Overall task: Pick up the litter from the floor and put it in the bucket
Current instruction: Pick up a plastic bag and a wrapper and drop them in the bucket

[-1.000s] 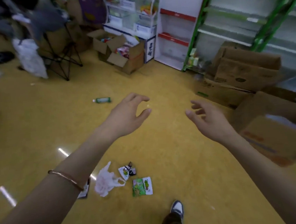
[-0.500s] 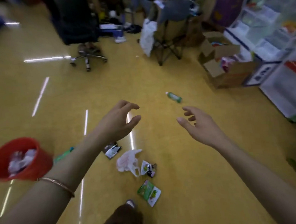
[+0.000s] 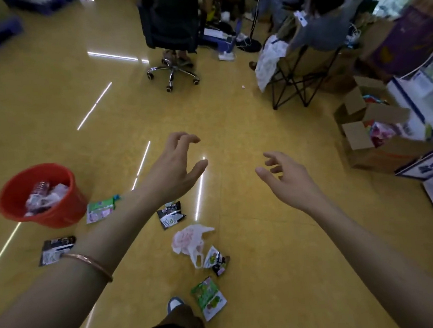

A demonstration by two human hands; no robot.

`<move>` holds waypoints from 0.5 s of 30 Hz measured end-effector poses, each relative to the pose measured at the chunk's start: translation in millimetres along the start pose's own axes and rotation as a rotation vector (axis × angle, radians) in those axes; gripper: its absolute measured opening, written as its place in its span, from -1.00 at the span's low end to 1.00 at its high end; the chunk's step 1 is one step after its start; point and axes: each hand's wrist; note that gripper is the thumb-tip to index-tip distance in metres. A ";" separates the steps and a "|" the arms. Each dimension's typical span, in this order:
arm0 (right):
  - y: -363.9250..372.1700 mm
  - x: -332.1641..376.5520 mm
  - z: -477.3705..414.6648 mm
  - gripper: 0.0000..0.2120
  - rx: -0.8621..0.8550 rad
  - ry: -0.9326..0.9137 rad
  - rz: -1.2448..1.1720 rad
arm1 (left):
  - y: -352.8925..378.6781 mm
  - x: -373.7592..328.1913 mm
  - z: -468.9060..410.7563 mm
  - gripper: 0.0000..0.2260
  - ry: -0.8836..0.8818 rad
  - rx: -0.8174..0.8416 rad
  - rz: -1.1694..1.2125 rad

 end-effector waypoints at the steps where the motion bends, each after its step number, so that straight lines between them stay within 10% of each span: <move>1: 2.5 0.1 -5.3 -0.48 0.011 -0.003 0.003 | 2.0 3.9 -4.4 -0.56 -0.001 0.009 -0.004; 15: 26.6 -9.5 -119.8 -0.51 0.206 -0.122 -0.021 | 20.7 36.4 -48.6 -0.58 -0.190 0.027 -0.032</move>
Point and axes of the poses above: each hand's wrist, its own z-axis away from the middle knuckle, its own y-axis out of the palm, x = y × z, and after that the axes turned 8 degrees about x, right-handed
